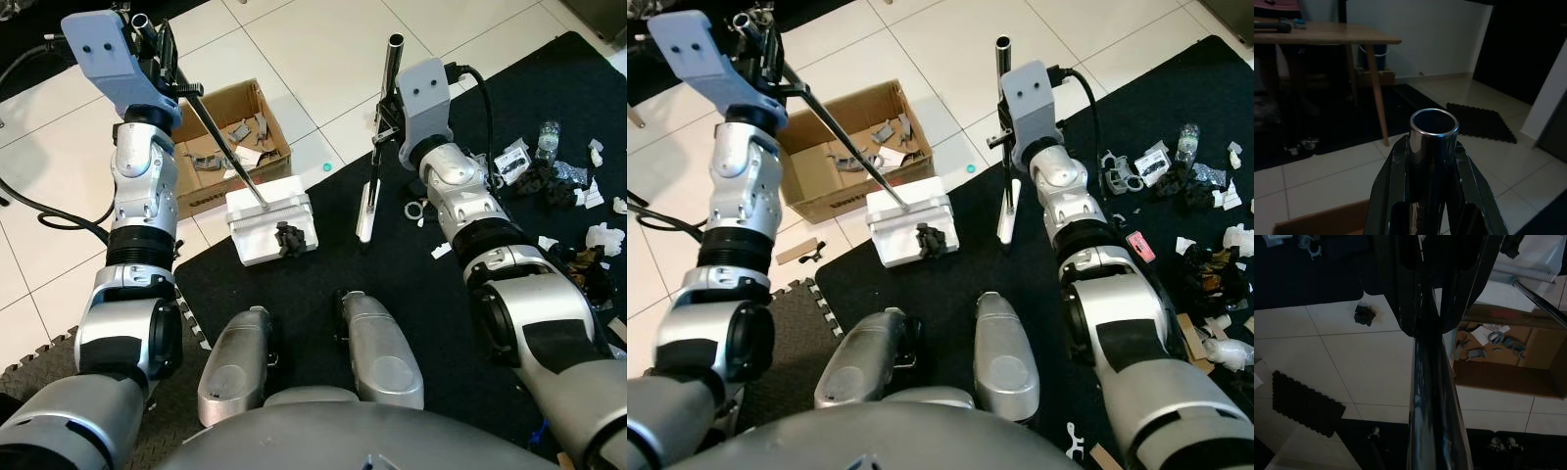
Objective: Sweep floor
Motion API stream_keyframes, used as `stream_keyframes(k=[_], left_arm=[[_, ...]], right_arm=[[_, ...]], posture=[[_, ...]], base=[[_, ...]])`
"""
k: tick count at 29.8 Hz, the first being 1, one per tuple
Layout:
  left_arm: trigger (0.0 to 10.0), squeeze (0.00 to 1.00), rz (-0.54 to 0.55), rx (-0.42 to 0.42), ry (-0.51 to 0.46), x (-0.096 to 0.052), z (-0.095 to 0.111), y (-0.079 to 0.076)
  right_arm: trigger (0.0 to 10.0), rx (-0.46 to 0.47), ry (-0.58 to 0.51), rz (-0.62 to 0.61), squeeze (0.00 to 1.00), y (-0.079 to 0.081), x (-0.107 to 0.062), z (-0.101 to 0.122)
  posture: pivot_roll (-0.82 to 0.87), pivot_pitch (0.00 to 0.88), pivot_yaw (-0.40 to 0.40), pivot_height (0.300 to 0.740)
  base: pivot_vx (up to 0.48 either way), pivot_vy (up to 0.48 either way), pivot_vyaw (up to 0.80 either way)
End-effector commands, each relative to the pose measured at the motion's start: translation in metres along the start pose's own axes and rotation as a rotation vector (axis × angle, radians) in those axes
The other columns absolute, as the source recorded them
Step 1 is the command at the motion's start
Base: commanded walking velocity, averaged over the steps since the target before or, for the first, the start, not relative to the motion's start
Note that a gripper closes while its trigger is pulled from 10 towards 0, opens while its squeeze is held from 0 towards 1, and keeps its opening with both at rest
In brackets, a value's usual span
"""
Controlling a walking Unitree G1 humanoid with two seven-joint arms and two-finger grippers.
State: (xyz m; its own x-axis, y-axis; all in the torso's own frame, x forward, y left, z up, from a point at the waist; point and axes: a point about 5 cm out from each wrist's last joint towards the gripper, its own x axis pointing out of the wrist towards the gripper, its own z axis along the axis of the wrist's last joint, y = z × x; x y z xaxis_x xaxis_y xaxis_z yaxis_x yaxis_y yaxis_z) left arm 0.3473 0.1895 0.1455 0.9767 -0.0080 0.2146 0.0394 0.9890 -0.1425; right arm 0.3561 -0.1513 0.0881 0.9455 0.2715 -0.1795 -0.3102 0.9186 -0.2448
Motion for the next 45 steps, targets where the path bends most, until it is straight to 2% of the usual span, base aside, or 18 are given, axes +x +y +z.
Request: stream_keyframes(k=[1,6,11,18,20,31,39,41,45], left_arm=[[10.0,0.0,-0.006,-0.04,-0.048,0.001,0.009,-0.002],[10.0,0.0,-0.02,-0.006,-0.052,-0.001,0.009,-0.003],[10.0,0.0,-0.059,-0.022,-0.039,-0.002,0.009,-0.006],[10.0,0.0,-0.051,-0.056,-0.009,-0.005,0.005,-0.004],[10.0,0.0,-0.032,-0.102,0.03,-0.007,0.0,-0.005],[10.0,0.0,-0.024,-0.16,0.091,-0.009,-0.003,-0.006],[10.0,0.0,-0.028,-0.172,0.051,-0.003,0.016,-0.007],[10.0,0.0,-0.029,-0.176,0.011,0.001,0.028,-0.008],[10.0,0.0,-0.032,-0.179,-0.002,0.002,0.034,-0.009]], right_arm=[[10.0,-0.011,-0.04,-0.005,0.0,-0.002,0.002,0.008],[10.0,-0.008,-0.037,-0.006,0.0,-0.002,0.002,0.007],[10.0,-0.008,-0.034,-0.007,0.0,-0.002,0.002,0.006],[10.0,-0.008,-0.034,-0.008,0.0,-0.002,0.001,0.006],[10.0,-0.009,-0.032,-0.008,0.0,-0.002,0.001,0.005],[10.0,-0.012,-0.028,-0.009,0.0,-0.002,0.001,0.005],[10.0,-0.012,-0.023,-0.008,0.0,-0.002,0.0,0.003],[10.0,-0.012,-0.022,-0.008,0.0,-0.002,0.0,0.003],[10.0,-0.012,-0.022,-0.008,0.0,-0.002,0.0,0.003]], posture=[[-0.05,0.083,0.0,0.74],[-0.05,0.083,0.0,0.74],[-0.05,0.083,0.0,0.74],[-0.05,0.088,0.003,0.74],[-0.05,0.09,0.004,0.74],[-0.04,0.091,0.004,0.74],[-0.04,0.092,0.004,0.74],[-0.04,0.092,0.004,0.74],[-0.04,0.092,0.004,0.74]], base=[[0.0,0.0,0.0],[0.0,0.0,0.0],[0.0,0.0,0.0],[0.0,0.0,0.0],[0.0,0.0,0.0],[0.0,0.0,0.0],[0.0,0.0,0.0],[0.0,0.0,0.0],[0.0,0.0,0.0]])
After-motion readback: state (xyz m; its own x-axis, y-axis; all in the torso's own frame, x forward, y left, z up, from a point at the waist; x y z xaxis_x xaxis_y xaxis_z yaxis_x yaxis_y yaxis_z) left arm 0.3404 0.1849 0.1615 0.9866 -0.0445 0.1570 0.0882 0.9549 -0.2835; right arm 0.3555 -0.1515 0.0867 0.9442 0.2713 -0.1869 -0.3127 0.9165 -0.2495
